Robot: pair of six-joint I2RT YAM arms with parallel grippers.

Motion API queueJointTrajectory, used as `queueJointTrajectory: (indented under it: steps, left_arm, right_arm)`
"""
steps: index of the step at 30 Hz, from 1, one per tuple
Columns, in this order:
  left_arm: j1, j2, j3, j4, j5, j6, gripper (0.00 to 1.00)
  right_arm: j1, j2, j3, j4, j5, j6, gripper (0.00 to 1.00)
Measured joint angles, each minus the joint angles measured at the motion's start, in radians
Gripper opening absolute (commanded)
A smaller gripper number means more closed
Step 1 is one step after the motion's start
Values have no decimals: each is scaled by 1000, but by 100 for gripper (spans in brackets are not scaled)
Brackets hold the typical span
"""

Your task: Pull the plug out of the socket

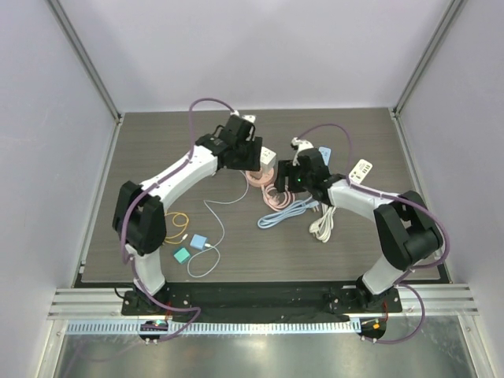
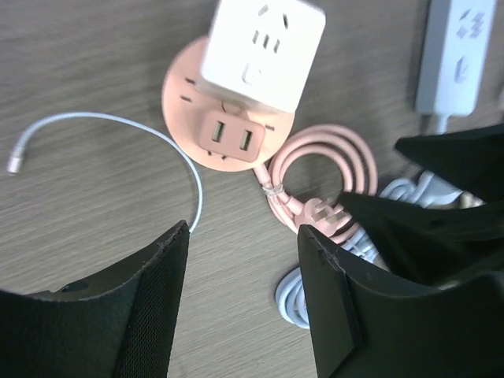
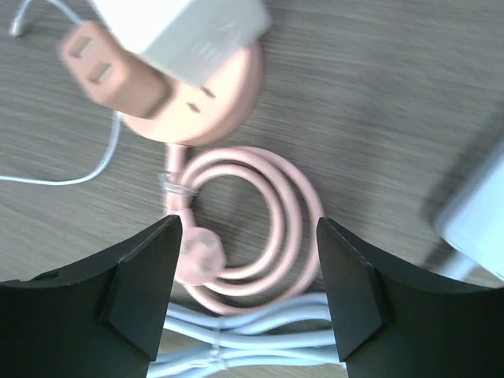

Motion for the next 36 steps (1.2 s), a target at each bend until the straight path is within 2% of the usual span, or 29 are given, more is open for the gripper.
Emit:
queueJointTrajectory:
  steps: [3,7,19,28,36]
  left_arm:
    - [-27,54,0,-9,-10,23,59]
    - [-29,78,-2,-9,-25,39,60]
    - [-23,160,30,31,-37,55,63]
    - [-23,188,30,59,-49,114,63]
    - [-23,279,45,77,-63,151,61]
  right_arm:
    - [-52,-34,-124,108,-25,43,72]
    - [-101,-20,-200,169,-67,80,68]
    - [-107,9,-206,330,-179,124,64]
    - [-113,9,-212,359,-204,127,63]
    - [-113,33,-212,379,-234,140,59]
